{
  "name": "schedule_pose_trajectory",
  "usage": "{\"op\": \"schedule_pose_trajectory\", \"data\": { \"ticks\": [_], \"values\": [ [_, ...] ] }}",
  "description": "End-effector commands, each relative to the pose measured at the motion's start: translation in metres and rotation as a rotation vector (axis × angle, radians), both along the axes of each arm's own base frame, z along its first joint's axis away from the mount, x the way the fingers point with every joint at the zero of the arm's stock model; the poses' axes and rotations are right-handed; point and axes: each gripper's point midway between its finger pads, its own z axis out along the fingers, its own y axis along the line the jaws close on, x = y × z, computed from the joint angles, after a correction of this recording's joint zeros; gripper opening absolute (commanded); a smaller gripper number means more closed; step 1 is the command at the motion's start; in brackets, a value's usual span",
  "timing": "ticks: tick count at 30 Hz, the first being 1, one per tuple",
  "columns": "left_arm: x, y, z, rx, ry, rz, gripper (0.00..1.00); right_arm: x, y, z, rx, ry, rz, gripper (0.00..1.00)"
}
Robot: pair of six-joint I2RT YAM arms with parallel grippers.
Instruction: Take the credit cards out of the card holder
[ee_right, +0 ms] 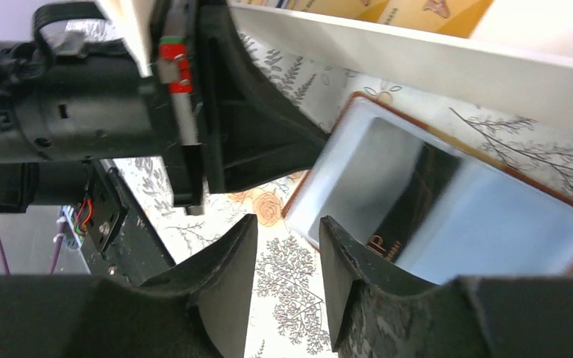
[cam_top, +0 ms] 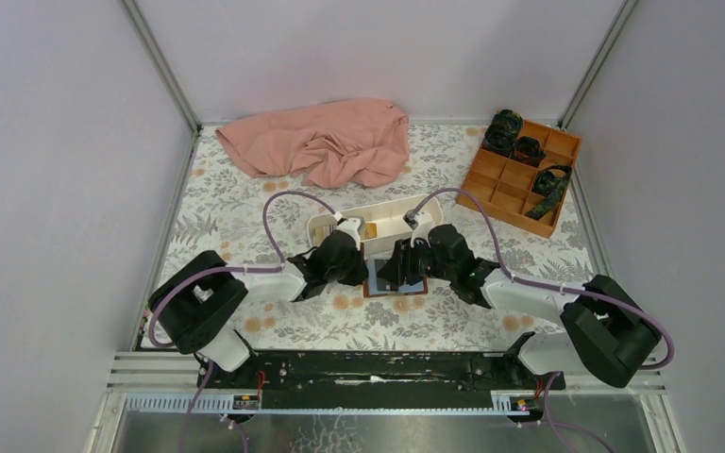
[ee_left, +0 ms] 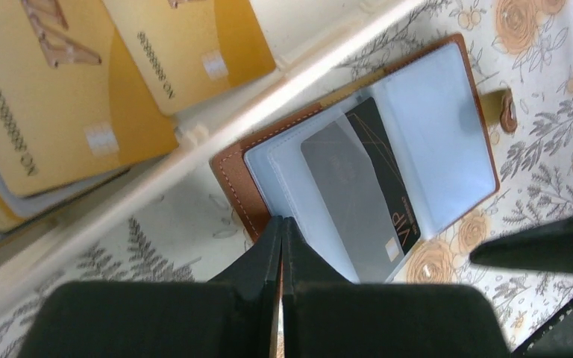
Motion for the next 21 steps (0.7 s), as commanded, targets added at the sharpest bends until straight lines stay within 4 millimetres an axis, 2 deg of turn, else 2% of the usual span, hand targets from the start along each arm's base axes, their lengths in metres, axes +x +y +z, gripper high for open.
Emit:
{"op": "schedule_pose_trajectory", "data": {
  "ticks": [1,6,11,15,21],
  "values": [
    [-0.024,0.019,-0.008,0.043,0.042,-0.001,0.00,0.017,-0.011,0.012,0.019,-0.052,-0.105,0.42],
    [-0.024,0.030,0.016,0.053,0.009,0.033,0.00,0.023,-0.020,0.002,0.034,-0.002,-0.128,0.42],
    [-0.026,0.025,0.039,-0.005,-0.011,0.015,0.00,0.020,-0.014,-0.012,0.040,0.042,-0.104,0.43],
    [-0.027,0.012,0.056,-0.079,-0.027,-0.016,0.00,0.018,-0.011,-0.018,0.053,0.064,-0.089,0.43],
    [-0.027,-0.008,0.054,-0.134,0.008,-0.063,0.00,0.018,-0.014,-0.022,0.036,0.059,-0.095,0.46]
  ]
}}
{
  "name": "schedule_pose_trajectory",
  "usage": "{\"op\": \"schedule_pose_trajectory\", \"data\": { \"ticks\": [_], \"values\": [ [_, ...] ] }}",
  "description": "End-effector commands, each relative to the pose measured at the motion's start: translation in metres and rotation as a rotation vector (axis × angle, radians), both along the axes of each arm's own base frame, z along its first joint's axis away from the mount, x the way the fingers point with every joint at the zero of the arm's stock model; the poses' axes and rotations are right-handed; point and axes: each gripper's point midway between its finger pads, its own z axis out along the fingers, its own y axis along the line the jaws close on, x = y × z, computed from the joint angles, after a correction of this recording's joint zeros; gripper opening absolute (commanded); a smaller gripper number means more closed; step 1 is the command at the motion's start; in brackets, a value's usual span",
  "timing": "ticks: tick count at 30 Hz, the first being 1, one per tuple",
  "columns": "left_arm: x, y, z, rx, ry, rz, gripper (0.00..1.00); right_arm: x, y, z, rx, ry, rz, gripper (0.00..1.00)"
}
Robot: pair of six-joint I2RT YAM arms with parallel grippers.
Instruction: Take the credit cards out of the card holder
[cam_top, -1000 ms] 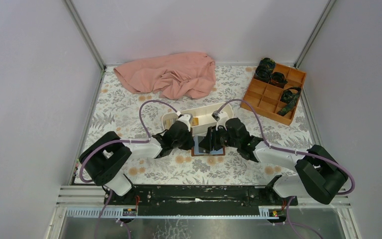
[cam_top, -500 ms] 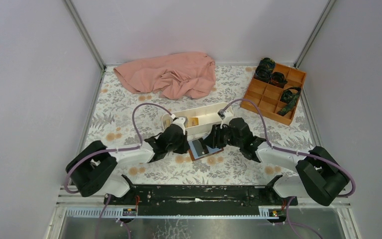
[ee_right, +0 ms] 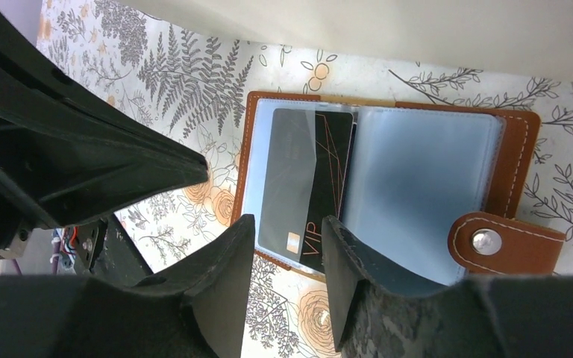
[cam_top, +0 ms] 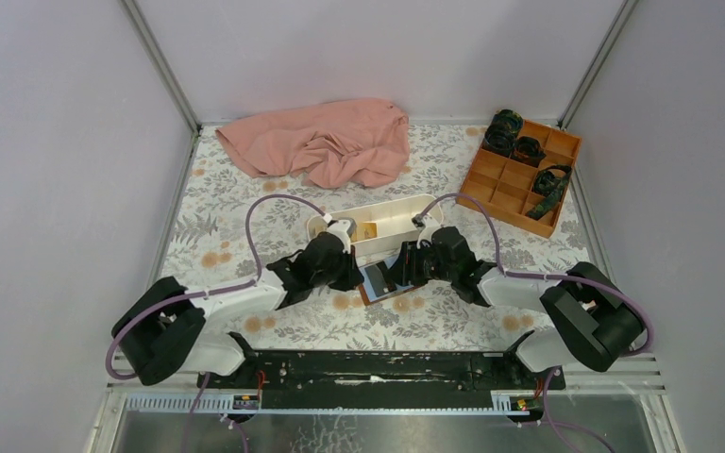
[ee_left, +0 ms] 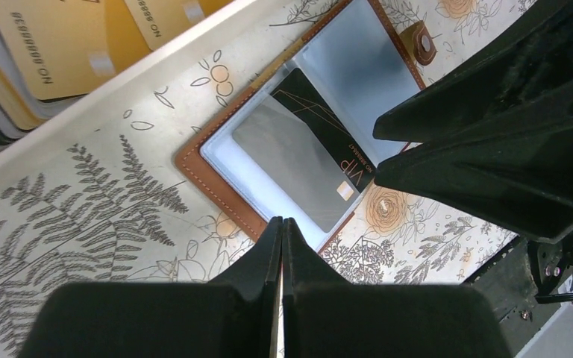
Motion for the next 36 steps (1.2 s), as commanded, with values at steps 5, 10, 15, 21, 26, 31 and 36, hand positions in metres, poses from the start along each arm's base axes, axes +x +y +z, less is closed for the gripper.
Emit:
{"op": "schedule_pose_trajectory", "data": {
  "ticks": [5,10,15,21,26,31,36],
  "values": [
    [0.006,-0.033,-0.002,-0.089,0.020,-0.062,0.00,0.010,0.002,0.013,0.052,-0.039,-0.008,0.52],
    [0.006,-0.040,-0.030,-0.064,0.078,-0.076,0.00,0.012,-0.002,0.010,0.055,-0.031,-0.019,0.52],
    [0.005,-0.035,-0.042,-0.019,0.111,-0.055,0.00,0.012,-0.007,0.006,0.038,-0.027,-0.020,0.54],
    [0.007,-0.030,-0.046,0.018,0.111,-0.044,0.00,0.015,-0.013,-0.002,0.010,-0.017,-0.034,0.54],
    [0.006,-0.030,-0.050,0.023,0.121,-0.048,0.00,0.020,-0.022,-0.006,-0.018,-0.016,-0.066,0.54],
    [0.006,-0.031,-0.052,0.023,0.126,-0.052,0.00,0.020,-0.023,-0.013,-0.020,-0.006,-0.063,0.52],
    [0.006,-0.031,-0.054,0.020,0.129,-0.051,0.00,0.014,-0.014,-0.018,0.015,0.024,-0.011,0.51]
  ]
}}
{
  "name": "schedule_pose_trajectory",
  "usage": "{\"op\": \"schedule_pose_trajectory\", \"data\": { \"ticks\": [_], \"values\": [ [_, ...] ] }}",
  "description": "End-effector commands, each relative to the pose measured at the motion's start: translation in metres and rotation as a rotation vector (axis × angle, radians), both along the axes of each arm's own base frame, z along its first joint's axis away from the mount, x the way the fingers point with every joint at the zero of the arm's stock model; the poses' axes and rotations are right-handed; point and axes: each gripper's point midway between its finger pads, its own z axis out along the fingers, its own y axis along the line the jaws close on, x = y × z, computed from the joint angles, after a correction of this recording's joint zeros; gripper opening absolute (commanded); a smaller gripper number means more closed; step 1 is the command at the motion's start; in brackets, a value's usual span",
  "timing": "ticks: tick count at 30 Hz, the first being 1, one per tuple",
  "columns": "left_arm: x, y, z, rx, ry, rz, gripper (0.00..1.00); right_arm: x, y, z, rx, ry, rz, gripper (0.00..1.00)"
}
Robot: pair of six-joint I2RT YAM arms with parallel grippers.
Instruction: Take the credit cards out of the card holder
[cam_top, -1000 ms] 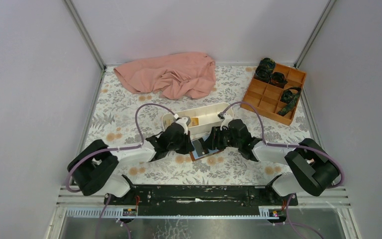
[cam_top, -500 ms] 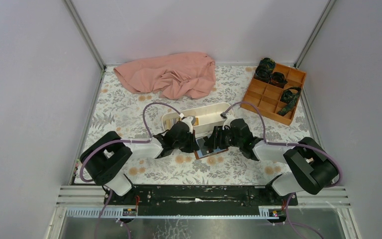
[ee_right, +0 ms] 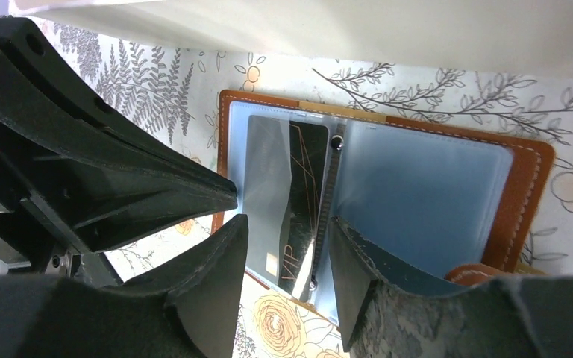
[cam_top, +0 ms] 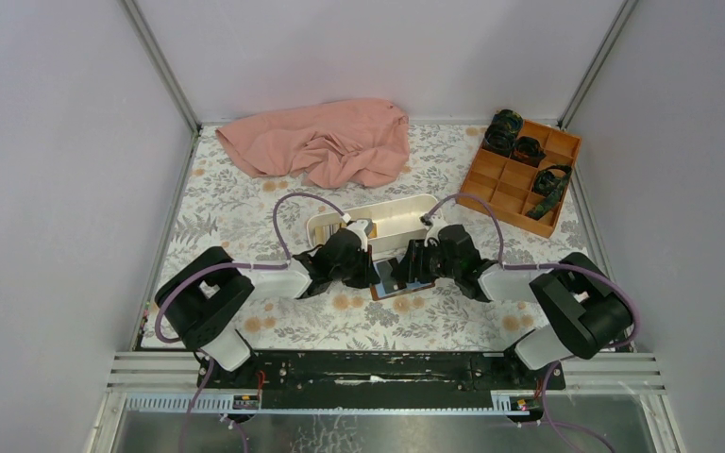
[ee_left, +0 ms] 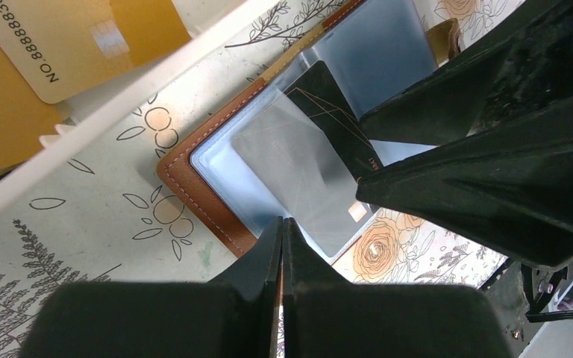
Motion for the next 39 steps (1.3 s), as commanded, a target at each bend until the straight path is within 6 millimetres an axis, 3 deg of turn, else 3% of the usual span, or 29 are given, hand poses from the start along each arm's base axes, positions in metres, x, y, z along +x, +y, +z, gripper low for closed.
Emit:
{"op": "schedule_pose_trajectory", "data": {
  "ticks": [1,8,11,19,21,27,39],
  "values": [
    [-0.007,0.010,-0.020,0.065,0.034,0.000,0.00,-0.003,0.010,0.002,0.053,-0.008,0.066,0.51],
    [-0.008,0.010,-0.023,0.067,0.038,-0.004,0.00,-0.010,0.021,0.013,0.137,-0.010,0.114,0.50],
    [-0.008,0.010,-0.024,0.069,0.040,-0.004,0.00,-0.012,0.023,0.022,0.166,-0.028,0.130,0.44],
    [-0.008,0.009,-0.024,0.066,0.042,-0.006,0.00,-0.012,0.024,0.024,0.179,-0.040,0.129,0.06],
    [-0.008,0.009,-0.025,0.068,0.045,-0.007,0.00,-0.012,0.024,0.024,0.180,-0.039,0.127,0.00],
    [-0.009,0.010,-0.026,0.075,0.049,-0.009,0.00,-0.009,0.022,0.028,0.171,-0.056,0.114,0.00],
    [-0.011,0.010,-0.030,0.076,0.058,-0.013,0.00,0.006,-0.002,0.037,0.083,-0.118,0.013,0.04]
  ]
}}
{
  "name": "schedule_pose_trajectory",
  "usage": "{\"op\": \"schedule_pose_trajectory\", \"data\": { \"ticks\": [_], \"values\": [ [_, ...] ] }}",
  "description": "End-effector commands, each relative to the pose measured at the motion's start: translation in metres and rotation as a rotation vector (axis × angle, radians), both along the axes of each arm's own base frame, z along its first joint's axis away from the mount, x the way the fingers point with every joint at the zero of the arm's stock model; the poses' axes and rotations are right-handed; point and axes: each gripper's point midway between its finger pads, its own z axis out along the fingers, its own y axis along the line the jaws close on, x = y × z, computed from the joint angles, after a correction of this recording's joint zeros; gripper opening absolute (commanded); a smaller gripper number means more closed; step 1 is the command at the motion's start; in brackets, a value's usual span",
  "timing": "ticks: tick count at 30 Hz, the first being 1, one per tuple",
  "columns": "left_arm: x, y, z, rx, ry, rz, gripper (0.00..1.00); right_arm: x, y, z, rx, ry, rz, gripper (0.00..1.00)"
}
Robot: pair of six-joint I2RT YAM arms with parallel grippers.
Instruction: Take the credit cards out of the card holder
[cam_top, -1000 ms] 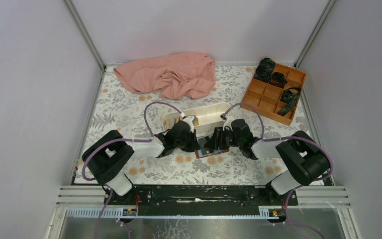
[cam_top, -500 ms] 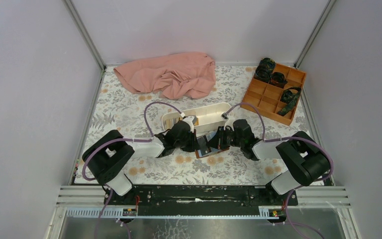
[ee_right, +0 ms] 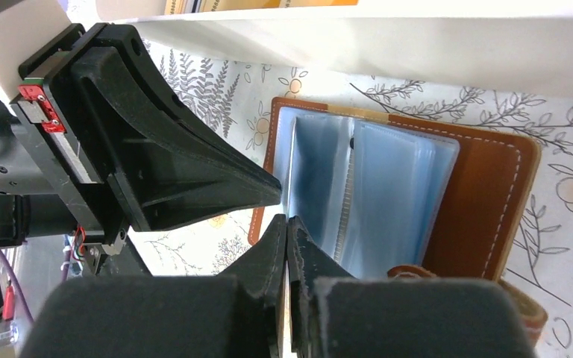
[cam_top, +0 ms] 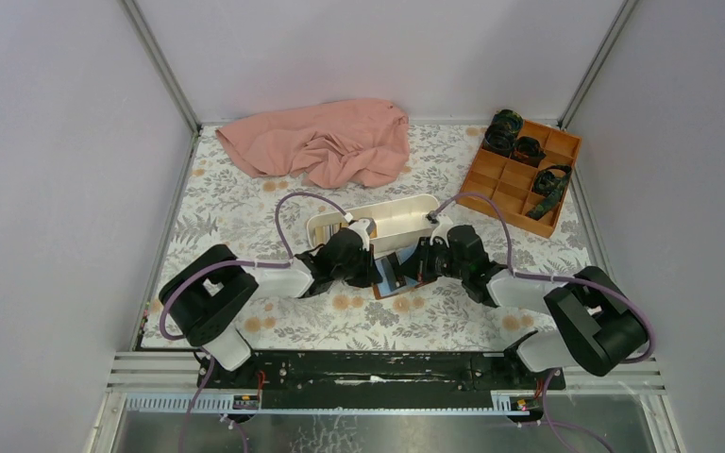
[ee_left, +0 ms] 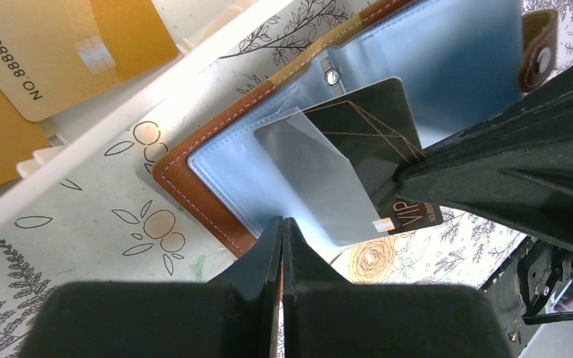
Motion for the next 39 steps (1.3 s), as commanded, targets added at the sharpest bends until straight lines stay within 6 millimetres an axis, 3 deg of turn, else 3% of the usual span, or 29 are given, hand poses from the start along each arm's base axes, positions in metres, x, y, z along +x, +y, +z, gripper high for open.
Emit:
{"op": "schedule_pose_trajectory", "data": {
  "ticks": [1,5,7,15,21,28,33,39],
  "values": [
    [-0.013,0.016,-0.028,0.089,0.060,-0.003,0.00,0.011,-0.006,0.014,-0.005,-0.069,-0.028,0.03],
    [-0.010,0.016,-0.022,0.082,0.046,0.017,0.00,0.014,-0.012,0.023,-0.009,-0.101,-0.055,0.00],
    [-0.009,0.015,-0.013,0.053,0.022,0.017,0.07,0.015,-0.015,0.031,-0.012,-0.128,-0.060,0.00],
    [-0.008,0.010,0.047,-0.103,-0.107,0.004,0.31,0.022,-0.024,0.071,0.007,-0.232,-0.098,0.00],
    [-0.009,0.013,0.069,-0.140,-0.159,0.007,0.31,0.056,-0.035,0.104,-0.069,-0.281,-0.229,0.00],
    [-0.010,0.026,0.071,-0.110,-0.189,0.037,0.31,0.103,-0.036,0.139,-0.207,-0.310,-0.297,0.00],
    [-0.008,0.039,0.075,-0.083,-0.223,0.073,0.31,0.131,-0.028,0.134,-0.320,-0.272,-0.274,0.00],
    [-0.003,0.061,0.080,-0.070,-0.238,0.123,0.30,0.142,-0.024,0.115,-0.396,-0.210,-0.255,0.00]
  ]
}}
